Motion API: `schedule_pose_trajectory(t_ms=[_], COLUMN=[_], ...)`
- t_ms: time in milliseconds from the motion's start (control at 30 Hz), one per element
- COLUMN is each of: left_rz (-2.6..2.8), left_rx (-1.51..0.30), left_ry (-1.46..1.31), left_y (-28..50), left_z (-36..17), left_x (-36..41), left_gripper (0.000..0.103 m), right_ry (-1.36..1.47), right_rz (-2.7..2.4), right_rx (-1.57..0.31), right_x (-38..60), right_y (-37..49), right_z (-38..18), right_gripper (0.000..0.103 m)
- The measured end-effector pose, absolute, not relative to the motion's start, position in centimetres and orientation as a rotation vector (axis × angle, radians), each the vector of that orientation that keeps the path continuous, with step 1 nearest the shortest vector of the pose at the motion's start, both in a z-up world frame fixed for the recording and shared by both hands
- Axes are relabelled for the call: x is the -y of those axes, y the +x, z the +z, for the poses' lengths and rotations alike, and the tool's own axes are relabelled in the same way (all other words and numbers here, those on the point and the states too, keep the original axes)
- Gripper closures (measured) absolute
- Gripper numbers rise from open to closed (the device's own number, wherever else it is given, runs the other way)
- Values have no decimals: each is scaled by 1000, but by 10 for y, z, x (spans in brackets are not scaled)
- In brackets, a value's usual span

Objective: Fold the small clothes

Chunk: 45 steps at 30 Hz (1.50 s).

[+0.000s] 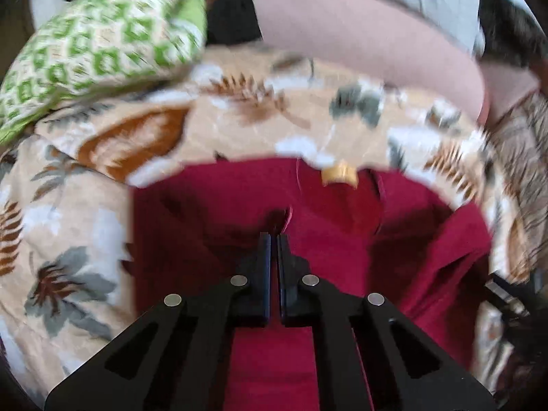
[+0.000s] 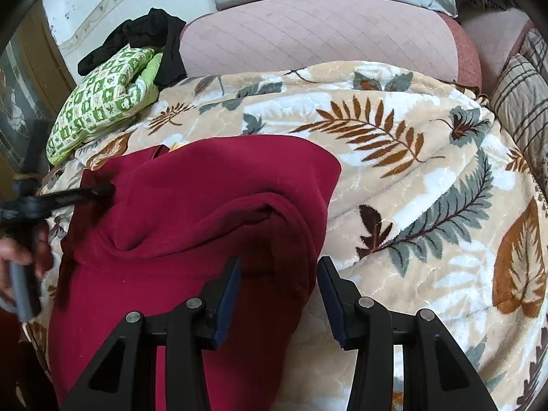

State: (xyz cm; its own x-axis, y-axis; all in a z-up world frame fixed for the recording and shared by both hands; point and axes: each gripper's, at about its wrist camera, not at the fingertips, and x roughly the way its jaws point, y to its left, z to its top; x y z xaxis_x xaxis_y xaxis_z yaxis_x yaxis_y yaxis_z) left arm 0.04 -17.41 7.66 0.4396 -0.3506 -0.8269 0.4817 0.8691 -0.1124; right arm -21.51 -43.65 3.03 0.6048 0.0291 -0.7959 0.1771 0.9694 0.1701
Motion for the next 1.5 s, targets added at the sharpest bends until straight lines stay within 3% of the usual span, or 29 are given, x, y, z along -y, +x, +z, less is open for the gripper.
schedule_pose_trajectory(t_ms=[133,300,333,367,433,467,733,867,1233,1433,1500], left_rz=[-498,-506,-519,-521,-506,-497,-484,-529,-574,-507,-498], left_rx=[-947,-983,-1010,-1027,-1060,-1057,-1115,-1124,-1002,-1030,-1059], left_ry=[66,40,18,20,63,90,245,292,58,22,7], left_y=[-1,2,7,8,13,15,12,4,-10,-13,-13], left_z=[101,91,84,78,64,56,21,18,97,89,79], left_x=[145,146,149,151,162,168,190,200,144,112,109], left_gripper=[101,99,91,74,50,50,50,92,95,95,95], right_ry=[225,255,254,247,244,247,243,241,199,164,124], right_rz=[-98,-95,-97,-100,-94,-90,-76,-74,-90,-81,-114], right_rx=[-924,-925,-924,-923,-923,-920,-902,-896,-869,-895,-881], right_x=[440,441,439,437,436,437,443,441,440,436,434], right_y=[-210,-204,-205,-205,-206,-208,-212,-210,-210,-199,-199], right_z=[26,23,23,23,25,26,35,36,45,29,27], right_gripper=[59,59,59,59,59,59,59,59,59,59,73])
